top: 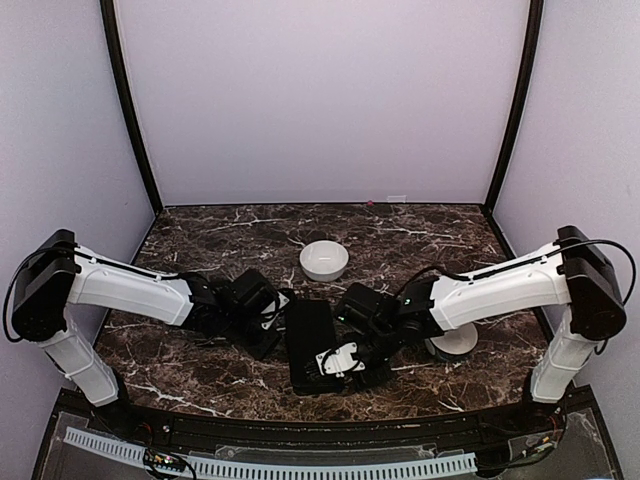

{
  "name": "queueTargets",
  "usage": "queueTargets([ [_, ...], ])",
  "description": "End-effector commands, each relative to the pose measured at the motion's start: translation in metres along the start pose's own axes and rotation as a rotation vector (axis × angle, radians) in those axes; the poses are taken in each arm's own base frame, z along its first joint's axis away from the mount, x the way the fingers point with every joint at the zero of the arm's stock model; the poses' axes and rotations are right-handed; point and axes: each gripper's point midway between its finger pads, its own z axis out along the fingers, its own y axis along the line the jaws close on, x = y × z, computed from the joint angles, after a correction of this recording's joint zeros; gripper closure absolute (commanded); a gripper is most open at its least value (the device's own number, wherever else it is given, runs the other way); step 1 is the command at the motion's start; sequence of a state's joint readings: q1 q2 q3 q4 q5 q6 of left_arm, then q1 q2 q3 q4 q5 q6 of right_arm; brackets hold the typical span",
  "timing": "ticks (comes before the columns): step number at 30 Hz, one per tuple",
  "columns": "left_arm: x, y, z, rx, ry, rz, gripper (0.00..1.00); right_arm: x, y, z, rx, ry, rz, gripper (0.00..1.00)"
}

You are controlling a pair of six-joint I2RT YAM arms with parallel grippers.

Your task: Sort the hair-cutting tools

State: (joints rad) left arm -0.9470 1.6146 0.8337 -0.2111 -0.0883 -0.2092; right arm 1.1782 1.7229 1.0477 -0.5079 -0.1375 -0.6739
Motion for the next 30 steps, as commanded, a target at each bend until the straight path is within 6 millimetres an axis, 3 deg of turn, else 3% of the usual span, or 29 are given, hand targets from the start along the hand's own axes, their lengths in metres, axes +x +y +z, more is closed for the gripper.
queueTargets([
  [1,0.014,0.010,-0.001,-0.037,0.044,0.018,1.00,-0.011,-0.018,0.000,0.075,-0.016,-0.085,0.41],
  [9,0.017,0.012,0.002,-0.047,0.062,0.037,1.00,-0.013,-0.020,0.002,0.098,-0.022,-0.242,0.36],
  [15,0.017,0.007,0.003,-0.022,0.071,0.038,1.00,-0.007,-0.024,0.021,0.095,0.018,-0.294,0.36],
  [19,0.025,-0.007,0.001,0.065,0.086,0.032,1.00,-0.004,-0.022,0.036,0.063,0.026,-0.285,0.38],
  [26,0.075,-0.056,-0.016,0.220,0.148,0.095,1.00,-0.001,-0.011,0.040,0.008,0.016,-0.241,0.42],
  [30,0.091,-0.074,-0.022,0.261,0.173,0.123,1.00,-0.003,-0.011,0.040,0.006,0.010,-0.228,0.42],
])
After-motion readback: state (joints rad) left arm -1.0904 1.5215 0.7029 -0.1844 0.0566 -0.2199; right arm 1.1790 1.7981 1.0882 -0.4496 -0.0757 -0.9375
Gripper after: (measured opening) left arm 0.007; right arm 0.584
